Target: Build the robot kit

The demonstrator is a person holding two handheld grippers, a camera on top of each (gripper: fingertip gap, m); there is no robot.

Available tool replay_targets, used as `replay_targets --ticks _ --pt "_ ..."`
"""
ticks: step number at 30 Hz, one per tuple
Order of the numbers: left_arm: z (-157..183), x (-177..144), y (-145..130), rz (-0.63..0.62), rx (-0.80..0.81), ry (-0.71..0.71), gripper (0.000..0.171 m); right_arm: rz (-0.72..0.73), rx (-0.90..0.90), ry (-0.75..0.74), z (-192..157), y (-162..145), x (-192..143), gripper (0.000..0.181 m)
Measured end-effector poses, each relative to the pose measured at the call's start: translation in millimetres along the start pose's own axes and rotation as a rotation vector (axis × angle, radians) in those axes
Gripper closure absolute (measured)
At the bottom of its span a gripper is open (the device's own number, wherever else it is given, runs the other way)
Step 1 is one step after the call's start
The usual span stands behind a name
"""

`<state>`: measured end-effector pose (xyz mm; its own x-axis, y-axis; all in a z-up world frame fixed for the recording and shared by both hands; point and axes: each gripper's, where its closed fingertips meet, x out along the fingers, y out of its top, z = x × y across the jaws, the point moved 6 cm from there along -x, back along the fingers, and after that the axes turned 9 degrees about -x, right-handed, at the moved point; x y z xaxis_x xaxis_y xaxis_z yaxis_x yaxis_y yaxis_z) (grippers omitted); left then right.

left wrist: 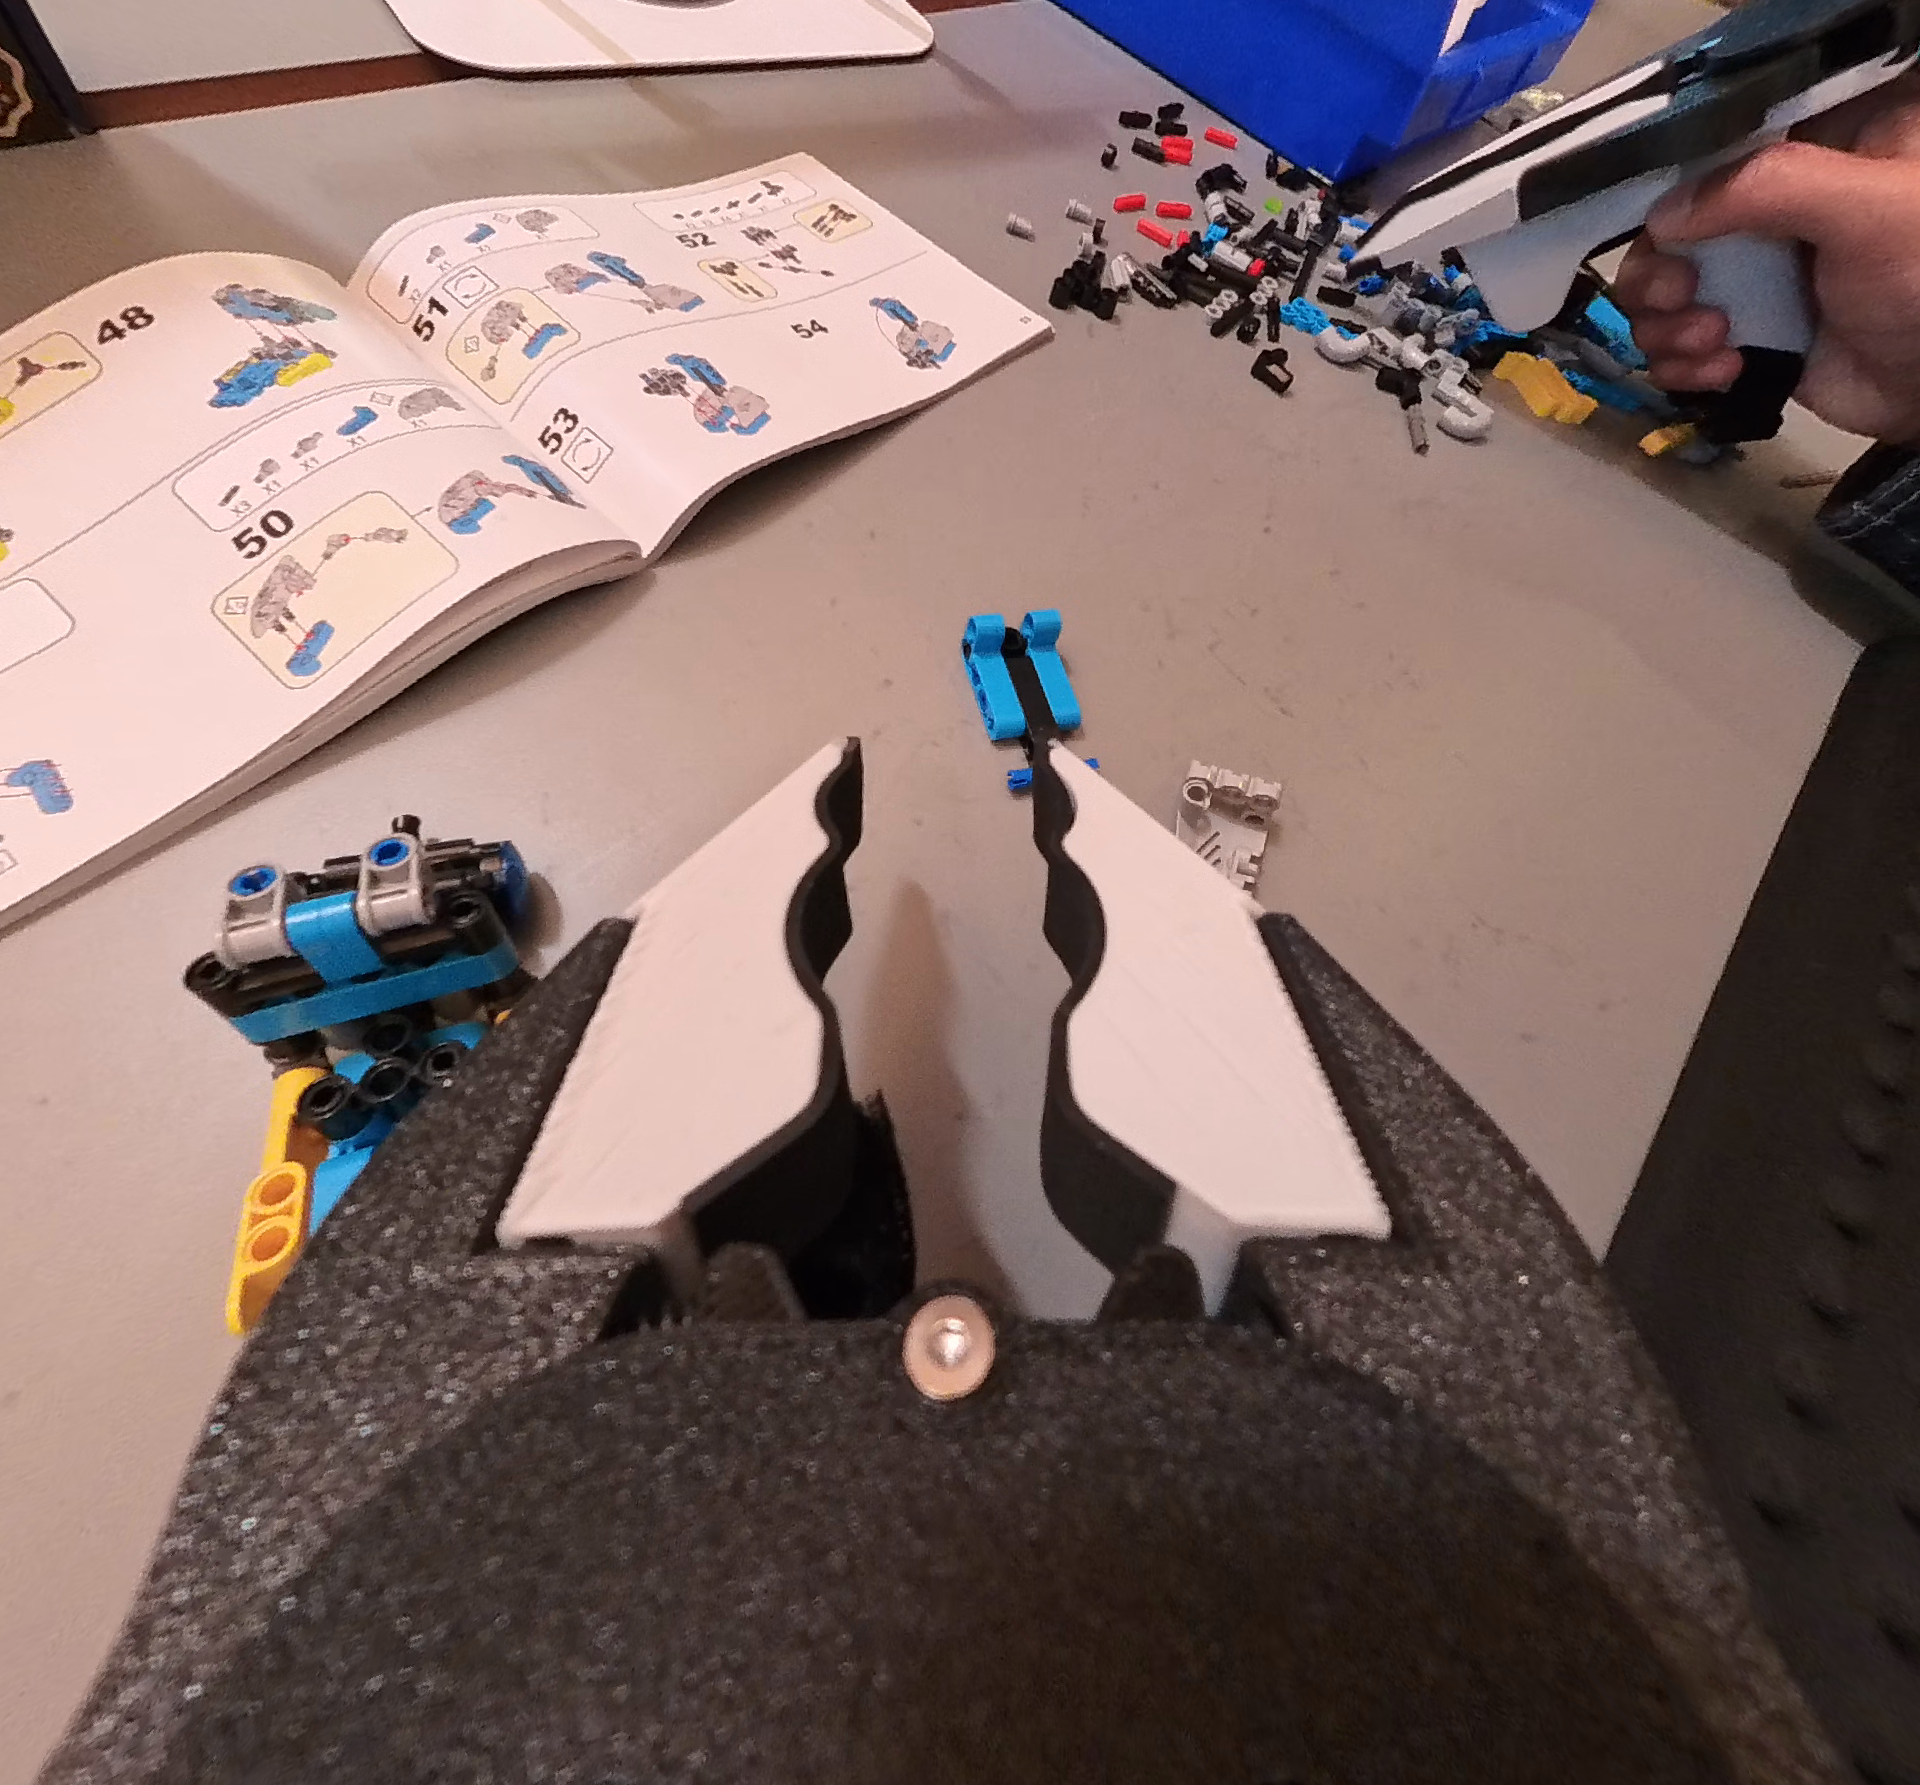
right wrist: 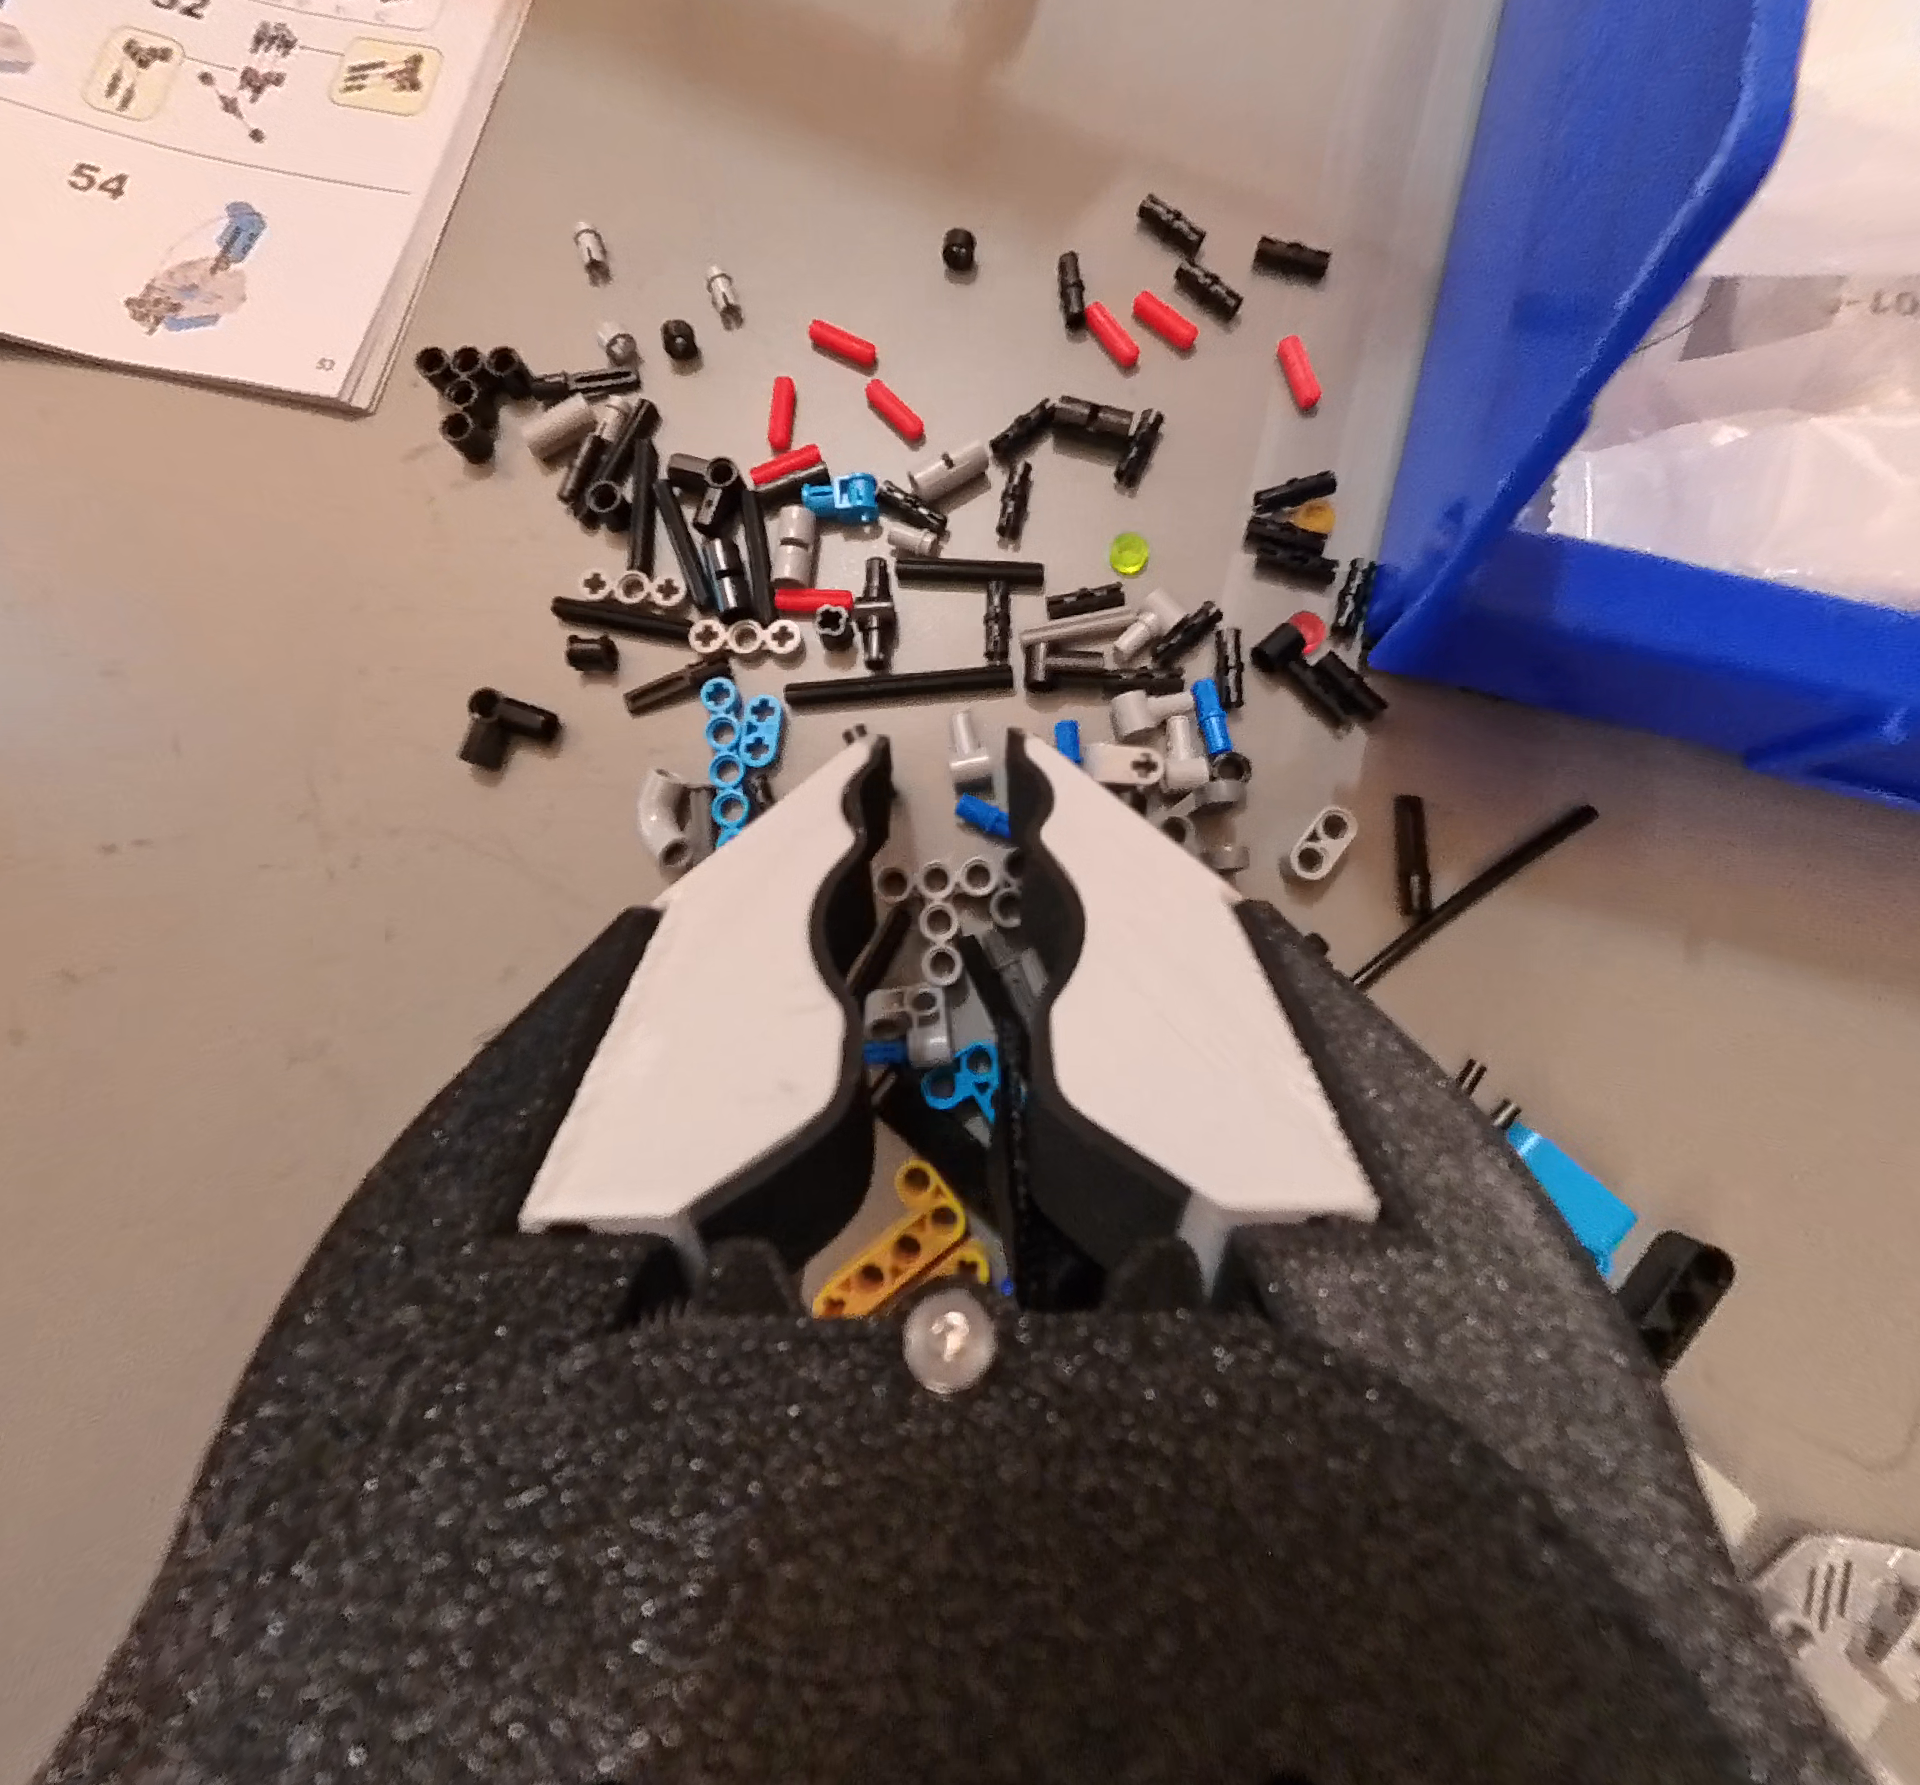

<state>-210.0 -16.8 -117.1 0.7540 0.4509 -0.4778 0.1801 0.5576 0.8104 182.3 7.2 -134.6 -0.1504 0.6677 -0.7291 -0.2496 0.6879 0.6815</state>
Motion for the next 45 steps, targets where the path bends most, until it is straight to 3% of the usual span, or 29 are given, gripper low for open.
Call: replay_targets --ticks 5,7,12,16,21,26,36,40,42,45 --pt "0 -1 0 0.004 -0.004 -0.002 0.139 -0.026 -0.001 0.0 4 -5 5 0.163" --pt "0 -1 0 0.004 -0.002 -0.001 0.139 -0.028 -0.02 -0.002 4 -6 5 0.174" --pt "0 -1 0 0.004 -0.002 -0.001 0.139 0.043 -0.073 0.04 -14 12 -7 0.173" --pt "0 0 0 0.002 -0.003 -0.001 0.139 0.126 -0.241 0.268 -84 33 -17 0.173" --pt "0 -1 0 0.004 -0.002 -0.001 0.139 0.069 -0.474 0.585 -189 22 -9 0.173" --pt "1 -1 -1 0.002 0.004 -0.003 0.139 0.063 -0.59 0.659 -242 12 -3 0.173" --pt "1 0 -2 -0.009 0.006 -0.001 0.139 0.056 -0.603 0.64 -245 8 1 0.173" --pt "1 1 -2 -0.011 0.007 -0.001 0.139 0.07 -0.492 0.679 -239 13 -6 0.145" --pt "1 1 -2 -0.01 0.006 -0.001 0.139 0.11 -0.423 0.639 -220 19 -12 0.133" --pt "1 0 -2 -0.007 0.007 -0.003 0.139 0.142 -0.32 0.472 -165 23 -18 0.13"
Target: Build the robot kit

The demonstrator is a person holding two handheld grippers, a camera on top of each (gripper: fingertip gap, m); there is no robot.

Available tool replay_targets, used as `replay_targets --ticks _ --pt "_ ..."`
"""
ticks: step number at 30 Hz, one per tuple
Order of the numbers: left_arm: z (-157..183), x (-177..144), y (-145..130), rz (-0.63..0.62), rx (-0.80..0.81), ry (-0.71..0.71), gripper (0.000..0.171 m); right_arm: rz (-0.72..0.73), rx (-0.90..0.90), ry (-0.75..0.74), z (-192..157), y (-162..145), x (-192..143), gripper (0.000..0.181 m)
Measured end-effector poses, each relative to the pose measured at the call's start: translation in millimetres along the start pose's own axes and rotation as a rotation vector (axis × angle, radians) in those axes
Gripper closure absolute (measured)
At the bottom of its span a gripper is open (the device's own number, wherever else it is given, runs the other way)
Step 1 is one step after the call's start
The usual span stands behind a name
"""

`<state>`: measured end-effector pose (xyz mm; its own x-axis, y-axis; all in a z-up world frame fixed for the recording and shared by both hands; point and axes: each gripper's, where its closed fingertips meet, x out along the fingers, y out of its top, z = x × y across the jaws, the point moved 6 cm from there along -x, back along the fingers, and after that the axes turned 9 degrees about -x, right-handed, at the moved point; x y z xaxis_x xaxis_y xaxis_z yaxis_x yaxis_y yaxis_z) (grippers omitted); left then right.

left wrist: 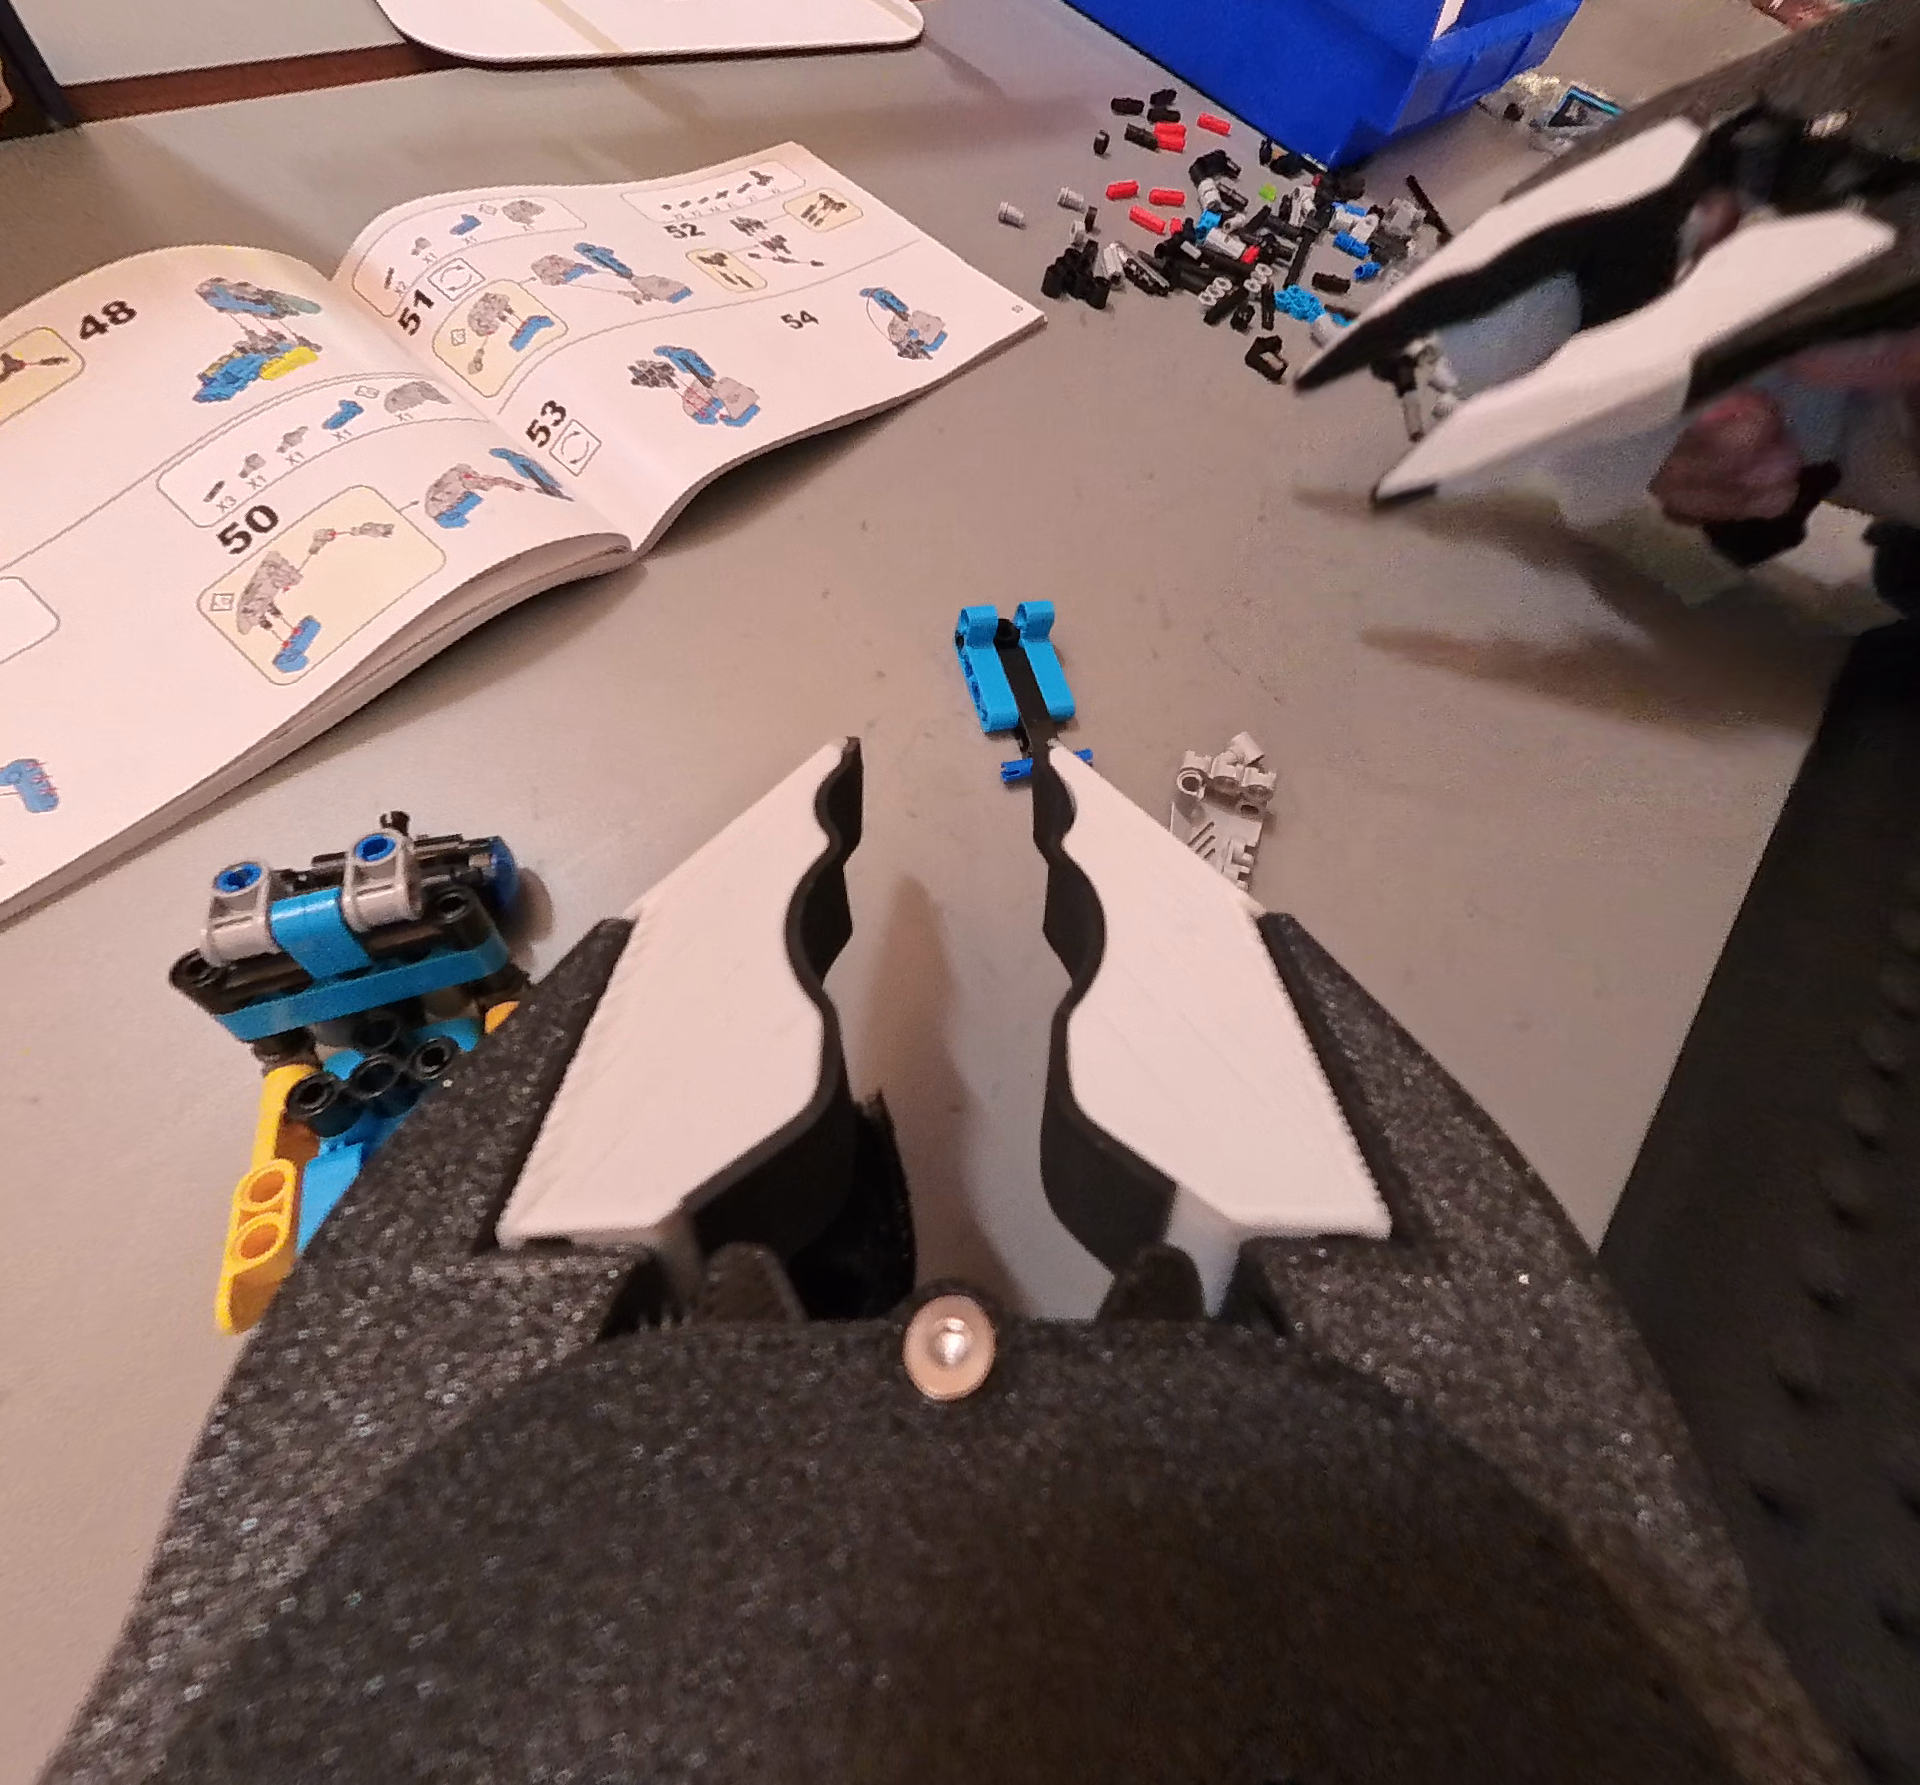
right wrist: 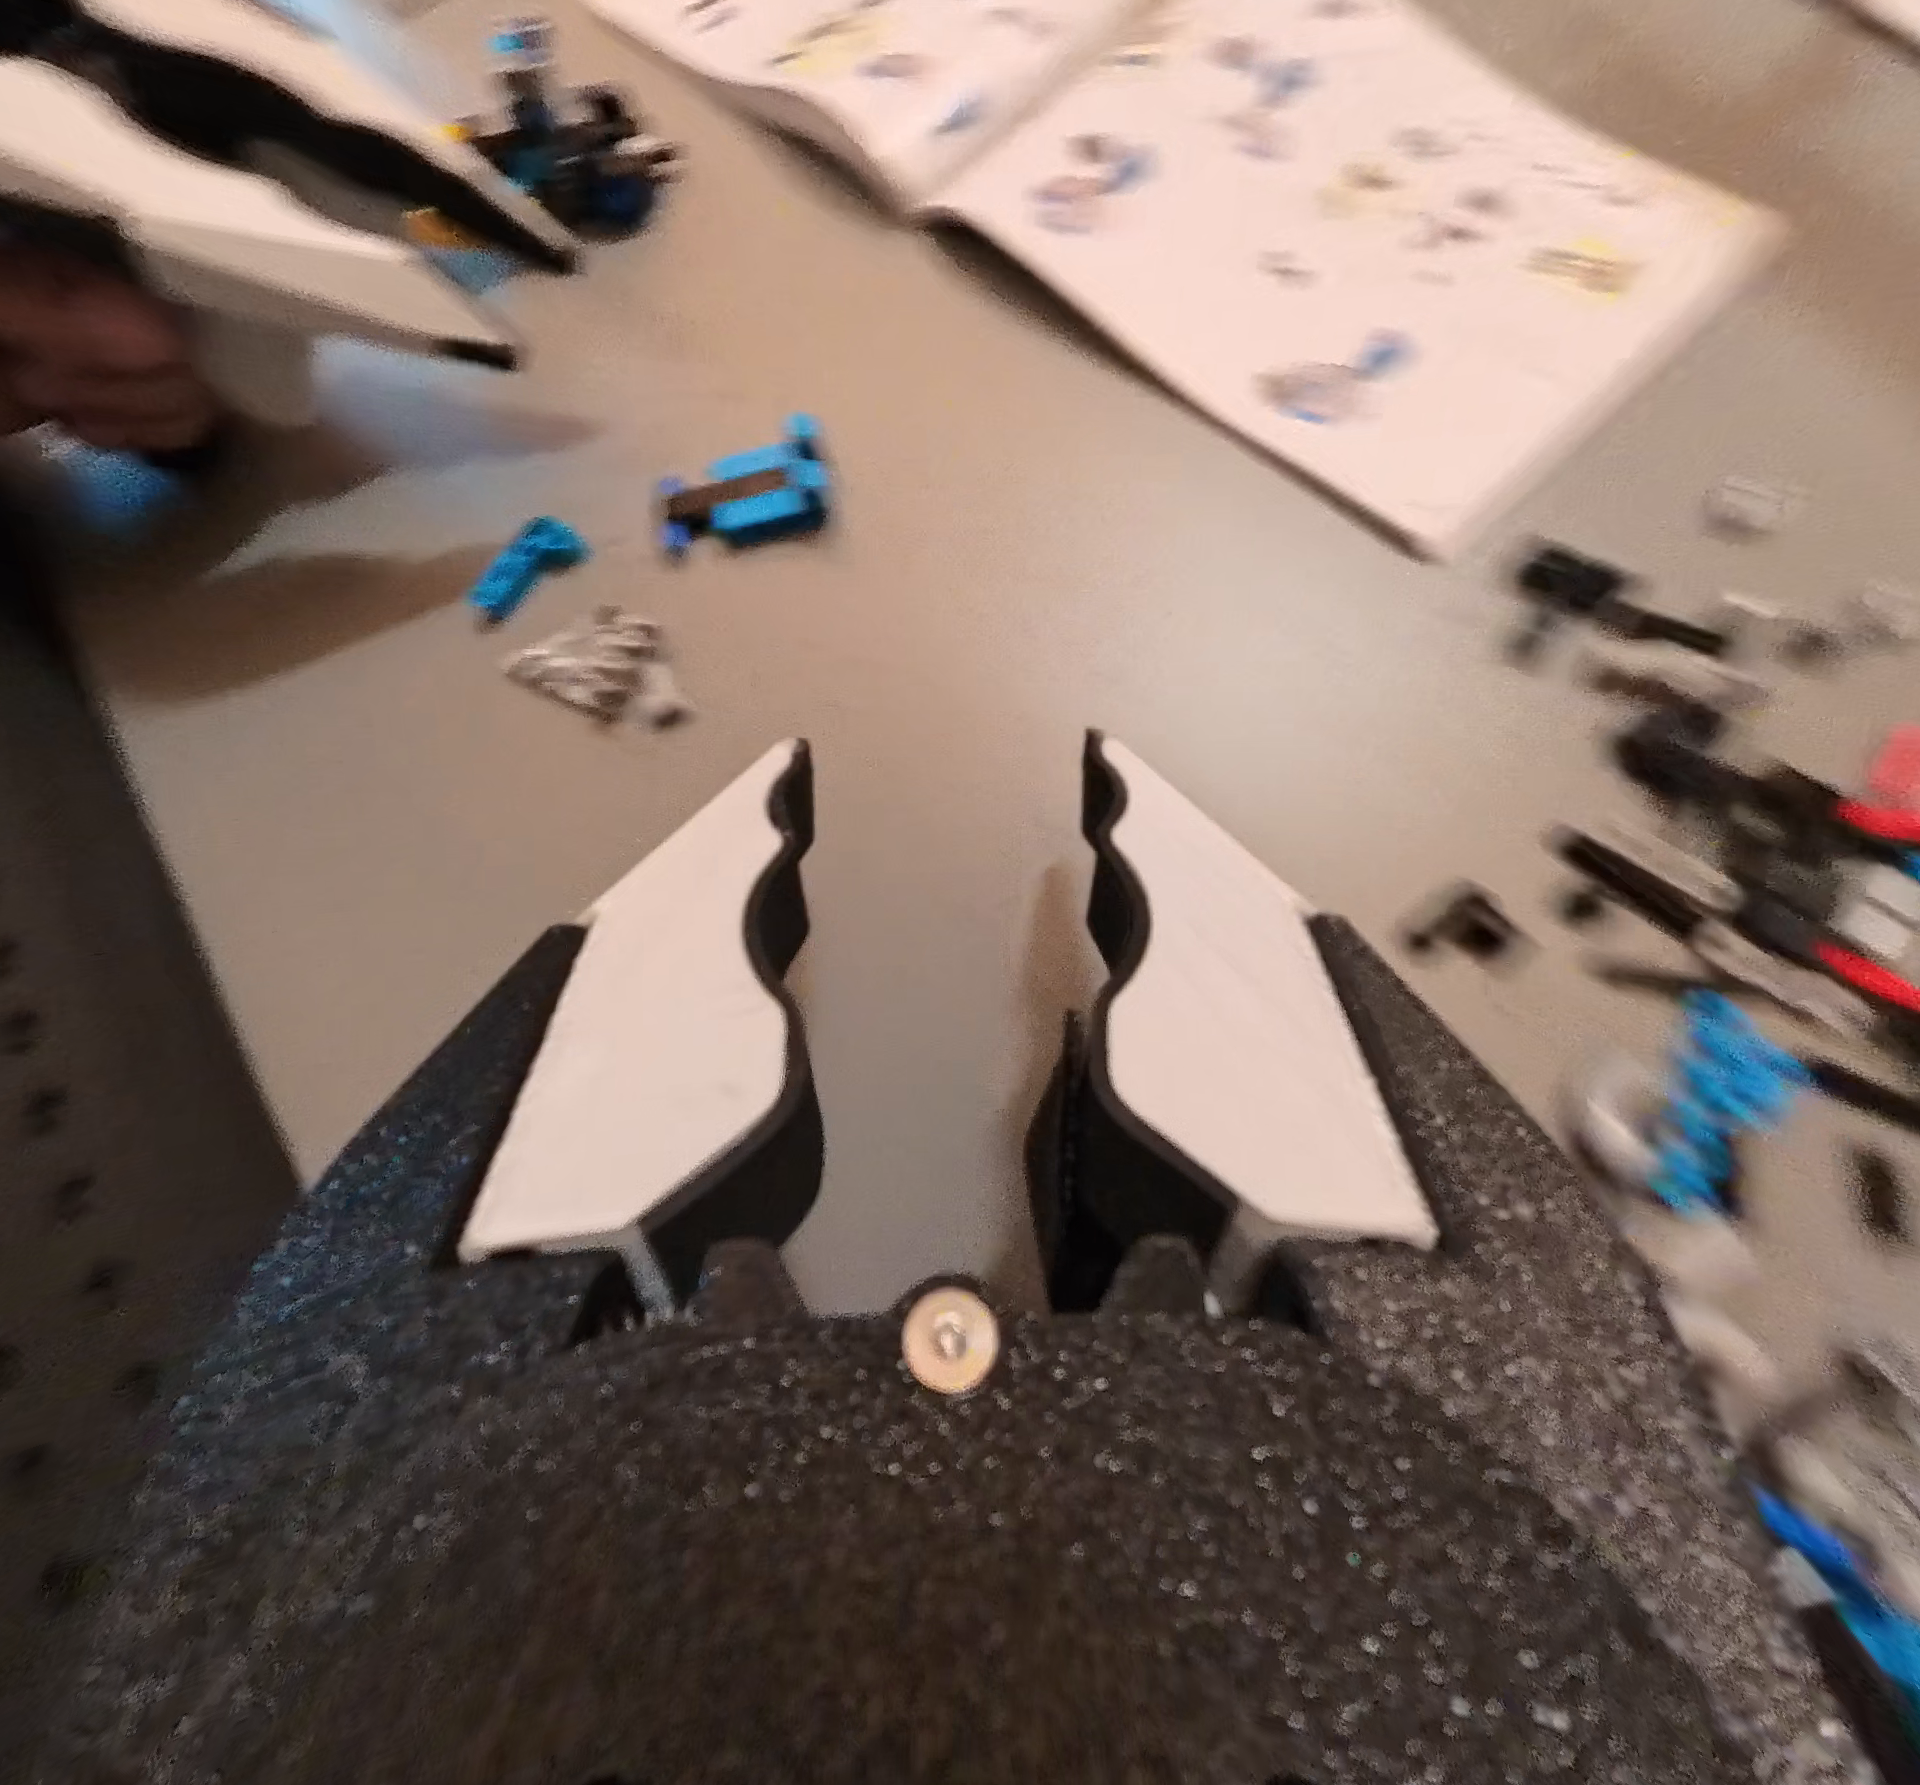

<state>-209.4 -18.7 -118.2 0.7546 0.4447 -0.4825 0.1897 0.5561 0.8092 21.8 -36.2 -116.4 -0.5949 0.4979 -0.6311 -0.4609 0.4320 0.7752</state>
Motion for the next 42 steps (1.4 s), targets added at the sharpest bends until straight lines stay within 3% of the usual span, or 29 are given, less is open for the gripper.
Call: replay_targets --ticks 6,11,28,42 --pt "1 2 -1 -0.012 0.009 0.004 0.139 -0.055 0.153 -0.334 86 -44 -65 0.13" --pt "-1 2 -1 -0.011 0.002 0.007 0.139 -0.17 0.237 -0.497 128 -74 -85 0.136" --pt "0 3 -2 -0.021 0.01 0.008 0.139 -0.166 0.271 -0.476 141 -52 -44 0.141" --pt "1 4 -2 -0.029 0.017 0.007 0.139 -0.217 0.312 -0.579 161 -72 -78 0.146"
